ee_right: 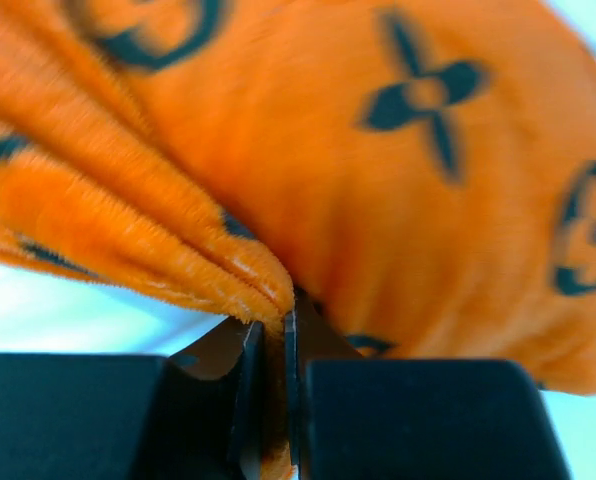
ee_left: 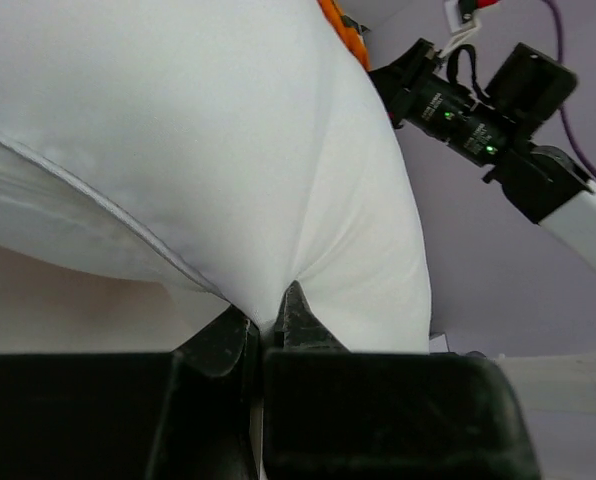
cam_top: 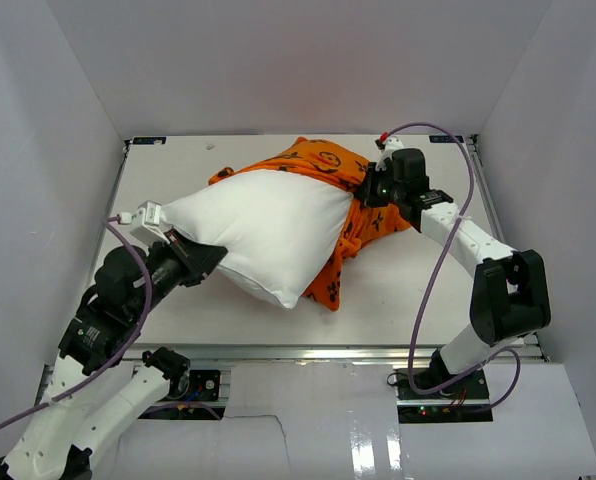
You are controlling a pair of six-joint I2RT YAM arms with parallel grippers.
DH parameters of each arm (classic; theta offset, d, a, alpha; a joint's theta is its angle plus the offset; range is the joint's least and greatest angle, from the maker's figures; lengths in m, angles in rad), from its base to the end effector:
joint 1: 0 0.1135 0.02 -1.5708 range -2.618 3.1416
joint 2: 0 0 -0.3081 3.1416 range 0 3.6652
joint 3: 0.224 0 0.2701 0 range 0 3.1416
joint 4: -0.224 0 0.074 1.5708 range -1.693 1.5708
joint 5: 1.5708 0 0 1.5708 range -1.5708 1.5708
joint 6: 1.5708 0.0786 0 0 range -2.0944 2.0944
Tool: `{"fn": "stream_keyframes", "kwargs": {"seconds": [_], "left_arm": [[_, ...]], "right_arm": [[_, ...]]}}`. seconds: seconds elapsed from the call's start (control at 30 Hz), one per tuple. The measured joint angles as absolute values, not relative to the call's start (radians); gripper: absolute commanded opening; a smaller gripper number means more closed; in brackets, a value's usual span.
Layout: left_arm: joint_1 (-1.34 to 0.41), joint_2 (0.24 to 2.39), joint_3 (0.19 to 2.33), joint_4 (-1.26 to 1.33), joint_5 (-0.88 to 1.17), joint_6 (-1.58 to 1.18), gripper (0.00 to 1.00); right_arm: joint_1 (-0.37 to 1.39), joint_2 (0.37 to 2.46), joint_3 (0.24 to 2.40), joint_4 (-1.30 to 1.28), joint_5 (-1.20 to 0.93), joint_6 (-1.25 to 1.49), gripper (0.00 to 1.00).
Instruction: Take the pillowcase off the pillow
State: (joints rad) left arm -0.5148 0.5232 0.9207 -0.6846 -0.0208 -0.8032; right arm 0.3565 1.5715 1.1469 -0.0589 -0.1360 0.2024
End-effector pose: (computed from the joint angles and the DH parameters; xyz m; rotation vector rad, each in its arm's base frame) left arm 0.1044 -0.0572 0.3815 -0.2960 1.9330 -0.8789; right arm 0.3893 0.1563 0.2972 -0.2458 2.0704 0.4836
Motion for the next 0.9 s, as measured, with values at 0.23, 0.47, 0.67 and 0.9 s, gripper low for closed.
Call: {"fn": "stream_keyframes", "kwargs": {"seconds": [0.23, 0.47, 0.67, 0.9], "left_arm": [[-0.520, 0.578, 1.135, -0.807, 0.031, -0.762, 0.00], [-0.521, 0.598, 1.264, -0.927, 0.041, -0.741, 0.00], [-0.520, 0.598, 1.324, -0.970, 0.087, -0.746, 0.00], [-0.520, 0.612, 1.388, -1.028, 0.059, -0.736, 0.00]], "right_arm": [[0.248, 1.628, 1.200, -0.057, -0.247, 0.312, 0.08], [0.154, 1.649, 1.216, -0.094, -0.360, 0.389, 0.08], [0.121, 1.662, 1.221, -0.113, -0.443, 0.424, 0.08], [0.121, 1.696, 1.243, -0.124, -0.482, 0.439, 0.08]]}}
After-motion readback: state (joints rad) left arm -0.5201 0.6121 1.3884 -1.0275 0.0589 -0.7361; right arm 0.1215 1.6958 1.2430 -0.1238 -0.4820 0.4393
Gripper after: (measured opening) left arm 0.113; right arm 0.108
